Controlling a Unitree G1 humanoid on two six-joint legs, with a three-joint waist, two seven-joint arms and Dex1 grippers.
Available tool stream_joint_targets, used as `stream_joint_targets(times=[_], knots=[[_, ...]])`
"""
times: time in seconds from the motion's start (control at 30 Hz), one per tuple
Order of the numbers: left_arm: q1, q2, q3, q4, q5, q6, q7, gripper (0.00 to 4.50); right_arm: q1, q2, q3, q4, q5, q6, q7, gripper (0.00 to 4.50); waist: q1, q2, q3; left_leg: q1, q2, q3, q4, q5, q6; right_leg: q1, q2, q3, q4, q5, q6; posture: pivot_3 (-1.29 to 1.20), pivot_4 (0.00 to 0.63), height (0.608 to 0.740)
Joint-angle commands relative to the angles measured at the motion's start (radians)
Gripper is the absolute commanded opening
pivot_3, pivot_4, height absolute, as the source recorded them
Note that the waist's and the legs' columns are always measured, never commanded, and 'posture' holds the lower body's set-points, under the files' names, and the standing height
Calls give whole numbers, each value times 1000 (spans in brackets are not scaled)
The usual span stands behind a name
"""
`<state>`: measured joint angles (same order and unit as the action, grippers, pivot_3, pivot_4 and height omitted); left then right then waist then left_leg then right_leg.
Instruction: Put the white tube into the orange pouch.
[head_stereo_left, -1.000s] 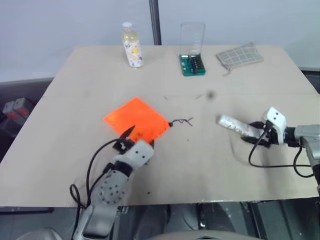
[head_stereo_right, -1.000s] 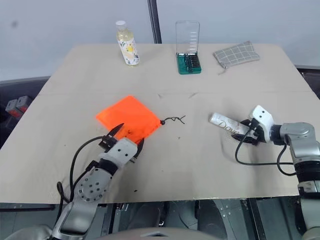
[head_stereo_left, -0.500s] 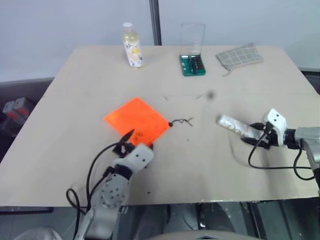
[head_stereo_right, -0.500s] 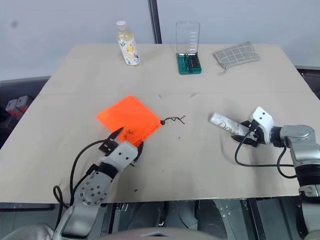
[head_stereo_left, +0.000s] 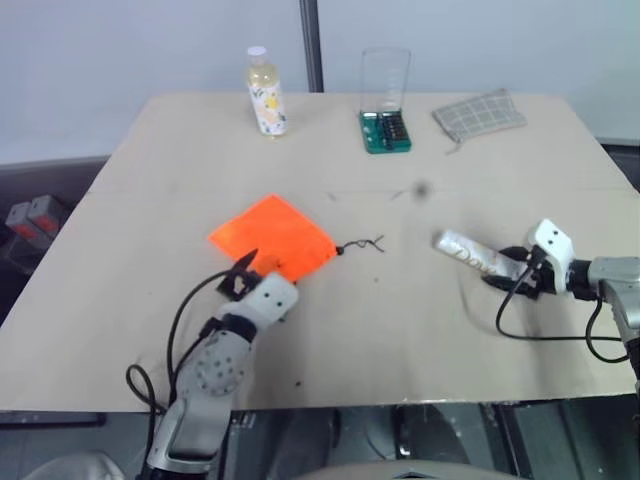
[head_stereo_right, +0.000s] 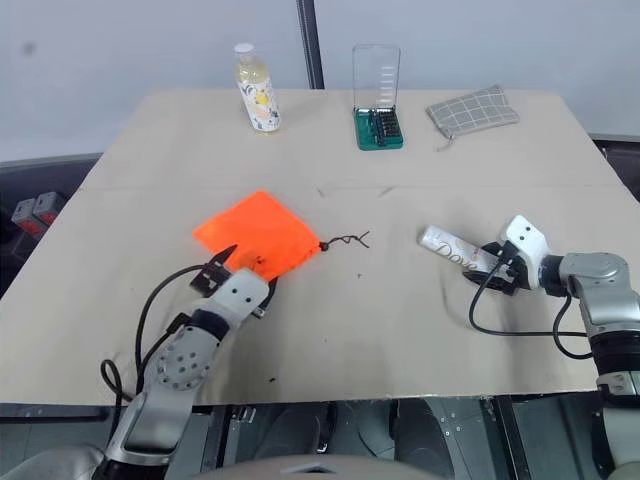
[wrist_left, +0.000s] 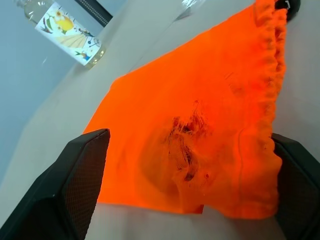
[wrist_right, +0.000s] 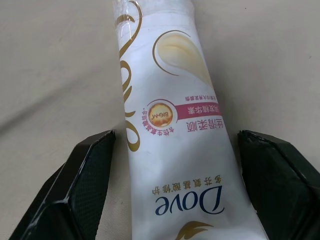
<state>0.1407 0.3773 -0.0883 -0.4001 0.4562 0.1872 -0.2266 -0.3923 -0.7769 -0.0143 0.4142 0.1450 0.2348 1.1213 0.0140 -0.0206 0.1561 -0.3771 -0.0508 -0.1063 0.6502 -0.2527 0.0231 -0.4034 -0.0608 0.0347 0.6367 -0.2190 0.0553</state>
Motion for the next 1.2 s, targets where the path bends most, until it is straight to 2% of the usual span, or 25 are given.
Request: stream_joint_targets(times=[0.03, 0.1, 0.13, 0.27, 0.3, 0.47, 0.7, 0.83, 0.97, 1.07, 1.13, 1.2], knots=[[-16, -1, 2, -18, -26, -27, -9, 3694, 46, 5, 34, 27, -30, 13, -14, 3945, 0, 0, 0, 0, 0, 0, 0, 0, 0, 0, 0, 0, 0, 0, 0, 0, 150, 740], [-20, -2, 7, -28, -40, -41, -9, 2850, 54, 5, 32, 20, -27, 14, -17, 3945, 0, 0, 0, 0, 0, 0, 0, 0, 0, 0, 0, 0, 0, 0, 0, 0, 150, 740], [-24, -3, 10, -38, -44, -42, -11, 2183, 58, 5, 32, 16, -26, 14, -18, 3945, 0, 0, 0, 0, 0, 0, 0, 0, 0, 0, -1, 0, 0, 0, 0, 0, 150, 740], [-20, 4, 17, -69, -67, -66, -23, 273, 70, 7, 32, 6, -21, 13, -30, 3945, 0, 0, 0, 0, 0, 0, 0, 0, 0, 0, -1, 0, 0, 0, 0, 0, 150, 740], [-14, 8, 19, -78, -76, -75, -29, 17, 72, 7, 31, 3, -19, 13, -32, 3945, 0, 0, 0, 0, 0, 0, 0, 0, 0, 0, -1, 0, 0, 0, 0, 0, 150, 740], [4, -15, 81, -143, -185, -14, -66, 17, 75, 7, 35, 2, -16, 12, -39, 3945, 0, -1, -1, 0, 0, 0, 0, 0, 0, 0, -2, 0, 0, 0, 0, 0, 150, 740], [-36, -94, 154, -205, -368, 205, -106, 17, 60, 32, 58, 6, -31, 10, -58, 3945, -3, -4, -3, 0, 0, -2, 1, 0, 0, 1, 1, -2, 0, 0, 0, 0, 150, 740], [-49, -182, 234, -254, -540, 397, -90, 17, 77, 34, 77, -37, -47, -5, -63, 3945, -9, -5, -3, 1, 1, -2, 1, 0, 0, 2, 2, -2, 0, 0, 0, 0, 150, 740], [-58, -201, 257, -268, -599, 468, -75, 17, 95, 46, 84, -72, -59, -17, -82, 3945, -11, -5, -3, 1, 2, -3, 1, 0, 0, 2, 4, -2, 0, 0, 0, 0, 150, 740], [-64, -217, 280, -275, -654, 499, -64, 0, 103, 55, 76, -75, -59, -13, -95, 3177, -17, -5, -4, 1, 2, -4, 1, 0, 0, 2, 4, -2, 0, 0, 0, 0, 150, 740], [-66, -216, 290, -273, -677, 508, -60, 0, 110, 56, 72, -74, -62, -14, -99, 2182, -22, -6, -4, 2, 2, -3, 1, 0, 0, 2, 4, -2, 0, 0, 0, 0, 150, 740], [-67, -214, 298, -271, -698, 511, -59, 0, 115, 53, 68, -76, -61, -5, -104, 1382, -24, -6, -4, 5, 2, -3, 1, 0, -1, 7, 4, -2, -1, -1, 2, 0, 150, 740]])
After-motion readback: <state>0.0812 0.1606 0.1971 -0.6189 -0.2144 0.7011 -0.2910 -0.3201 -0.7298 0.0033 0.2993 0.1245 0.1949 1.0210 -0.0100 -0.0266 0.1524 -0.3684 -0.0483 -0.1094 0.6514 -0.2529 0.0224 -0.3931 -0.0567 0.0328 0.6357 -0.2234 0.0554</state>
